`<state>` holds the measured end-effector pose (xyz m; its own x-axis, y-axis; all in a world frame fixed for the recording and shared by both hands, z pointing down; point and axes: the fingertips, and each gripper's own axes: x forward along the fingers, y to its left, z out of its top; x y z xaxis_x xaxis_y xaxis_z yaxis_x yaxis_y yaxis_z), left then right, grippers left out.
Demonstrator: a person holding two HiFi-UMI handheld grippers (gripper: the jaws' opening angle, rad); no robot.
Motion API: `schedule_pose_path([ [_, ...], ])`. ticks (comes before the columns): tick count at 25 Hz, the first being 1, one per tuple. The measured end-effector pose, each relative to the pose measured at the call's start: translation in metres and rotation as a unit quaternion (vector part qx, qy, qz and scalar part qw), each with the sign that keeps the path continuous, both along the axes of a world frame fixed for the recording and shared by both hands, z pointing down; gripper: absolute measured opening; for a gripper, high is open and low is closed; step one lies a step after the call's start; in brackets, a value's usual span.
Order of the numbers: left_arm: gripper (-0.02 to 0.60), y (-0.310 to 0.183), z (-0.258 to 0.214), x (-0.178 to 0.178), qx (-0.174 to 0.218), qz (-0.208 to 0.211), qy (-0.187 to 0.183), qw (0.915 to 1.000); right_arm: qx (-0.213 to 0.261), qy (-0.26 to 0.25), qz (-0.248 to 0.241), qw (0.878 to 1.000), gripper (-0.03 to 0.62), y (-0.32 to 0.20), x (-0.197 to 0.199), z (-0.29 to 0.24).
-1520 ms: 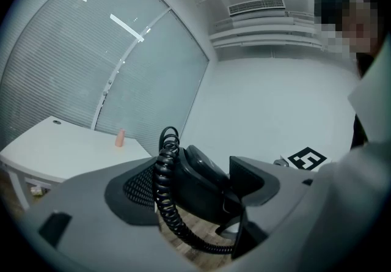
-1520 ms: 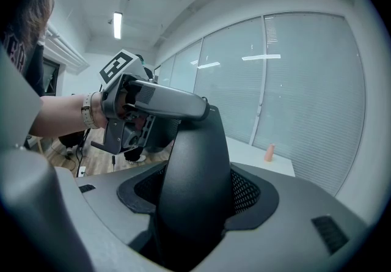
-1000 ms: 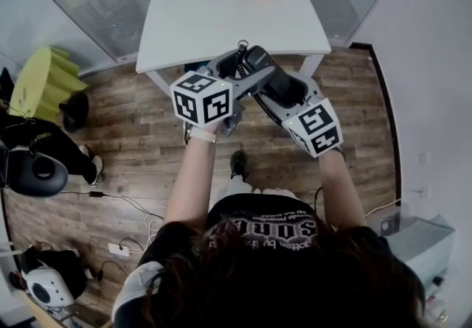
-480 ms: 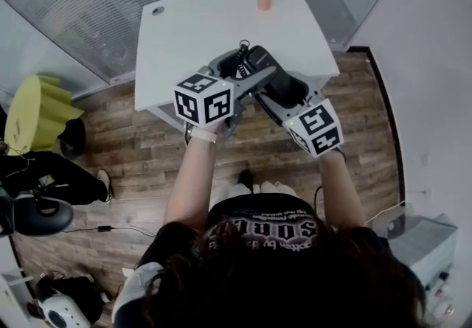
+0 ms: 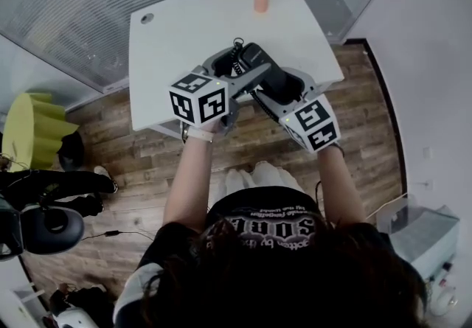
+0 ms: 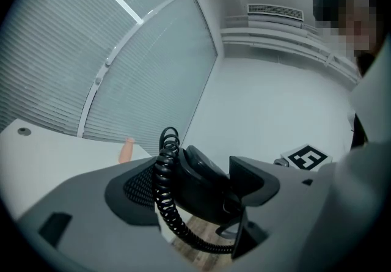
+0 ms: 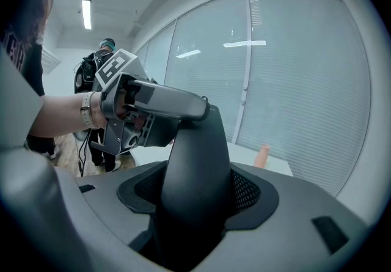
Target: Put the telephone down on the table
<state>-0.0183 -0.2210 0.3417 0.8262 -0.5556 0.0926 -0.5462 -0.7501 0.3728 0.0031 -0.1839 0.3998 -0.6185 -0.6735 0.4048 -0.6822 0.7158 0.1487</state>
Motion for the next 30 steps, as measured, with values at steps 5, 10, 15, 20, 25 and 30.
schedule_pose_path([
  [5,0.354,-0.015,0.005,0.001,-0.002,0.000,0.000,1.0000,-0.003,0.001,0.003,1.000,0.290,-0.014,0.001,0.005],
  [10,0.354,-0.042,0.005,0.003,0.000,-0.003,-0.003,1.0000,-0.003,0.000,-0.001,1.000,0.290,-0.042,0.003,0.006],
  [15,0.354,-0.072,0.007,0.007,0.000,-0.009,-0.008,0.9999,-0.003,0.001,-0.008,1.000,0.290,-0.073,0.008,0.007],
  [20,0.354,-0.107,0.013,0.011,-0.006,-0.013,-0.009,0.9999,-0.009,0.000,-0.010,1.000,0.290,-0.106,0.011,0.013],
  [25,0.354,-0.138,0.019,0.021,-0.016,-0.011,-0.013,0.9997,-0.018,-0.001,-0.009,1.000,0.290,-0.137,0.021,0.020],
  [30,0.354,-0.161,0.024,0.029,-0.021,-0.012,-0.017,0.9996,-0.025,-0.001,-0.010,1.000,0.290,-0.159,0.029,0.023],
])
